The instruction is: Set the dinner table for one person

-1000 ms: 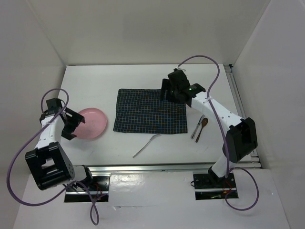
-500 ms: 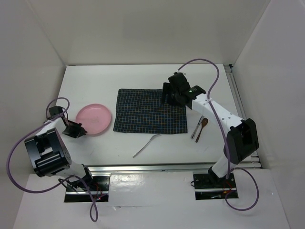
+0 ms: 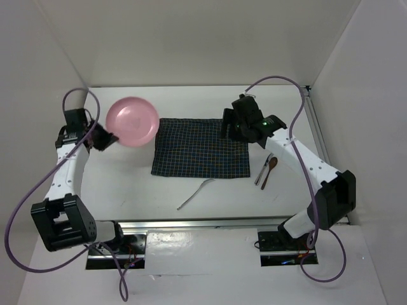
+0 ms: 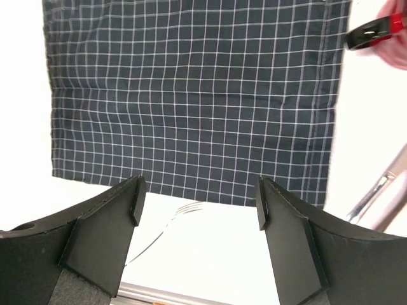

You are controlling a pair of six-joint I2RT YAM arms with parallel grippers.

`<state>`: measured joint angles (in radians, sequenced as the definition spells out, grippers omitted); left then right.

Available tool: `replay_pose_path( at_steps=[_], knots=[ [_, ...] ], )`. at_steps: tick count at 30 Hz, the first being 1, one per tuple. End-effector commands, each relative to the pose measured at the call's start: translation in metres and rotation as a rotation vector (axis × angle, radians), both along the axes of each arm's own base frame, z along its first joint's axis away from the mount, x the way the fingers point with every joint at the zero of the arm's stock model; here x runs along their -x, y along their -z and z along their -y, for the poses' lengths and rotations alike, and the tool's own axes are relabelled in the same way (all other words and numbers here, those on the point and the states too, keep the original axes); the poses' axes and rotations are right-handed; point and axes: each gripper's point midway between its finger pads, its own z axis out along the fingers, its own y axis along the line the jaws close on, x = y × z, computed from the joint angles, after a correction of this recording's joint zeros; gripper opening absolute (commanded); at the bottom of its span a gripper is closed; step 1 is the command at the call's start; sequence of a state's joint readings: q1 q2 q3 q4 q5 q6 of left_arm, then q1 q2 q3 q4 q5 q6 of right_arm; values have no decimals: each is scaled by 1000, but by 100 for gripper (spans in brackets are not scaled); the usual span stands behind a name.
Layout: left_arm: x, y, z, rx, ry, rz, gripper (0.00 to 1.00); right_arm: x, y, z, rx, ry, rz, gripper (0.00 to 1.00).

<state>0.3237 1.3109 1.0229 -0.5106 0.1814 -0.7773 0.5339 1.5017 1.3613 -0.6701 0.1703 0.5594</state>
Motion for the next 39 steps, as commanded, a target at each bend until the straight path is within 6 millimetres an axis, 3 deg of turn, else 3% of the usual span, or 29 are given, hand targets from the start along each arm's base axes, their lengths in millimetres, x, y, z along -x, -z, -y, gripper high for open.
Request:
replay_pose_path(
  at_steps=[1,2,3,6,8,9,11,12,13,14,18,21,28,36,39],
  knots=[
    [-31,-63,44,-73,229,174,0,13,-22,18,8,37,42,81],
    [-39,-53,72,-53,319,141,0,18,-21,21,11,37,37,81],
    [-48,-62,86,-62,369,156,0,20,-19,28,17,49,27,81],
    [-69,-50,149,-52,539,125,0,24,-27,44,10,84,40,81],
    [-70,-37,189,-41,634,88,0,27,-29,54,11,105,39,81],
    [-76,-41,205,-18,676,107,0,32,-31,60,8,114,44,81],
    [-88,-9,234,-9,734,30,0,33,-40,74,1,151,72,81],
    [-85,-9,241,-9,749,30,0,34,-44,74,-4,152,82,81],
    [-90,-8,246,-19,753,24,0,35,-45,83,4,176,84,81],
    [-94,11,247,-15,753,-16,0,34,-45,86,4,187,84,81],
    [-86,46,274,21,811,-93,0,39,-46,102,32,202,77,81],
    [-83,65,283,19,817,-136,0,37,-46,111,41,222,77,81],
    [-88,83,273,-34,770,-179,0,35,-39,116,42,227,55,81],
    [-87,91,254,-42,730,-205,0,36,-29,123,57,239,38,81],
    [-86,90,255,-34,735,-204,0,35,-26,121,54,231,26,81]
  ],
)
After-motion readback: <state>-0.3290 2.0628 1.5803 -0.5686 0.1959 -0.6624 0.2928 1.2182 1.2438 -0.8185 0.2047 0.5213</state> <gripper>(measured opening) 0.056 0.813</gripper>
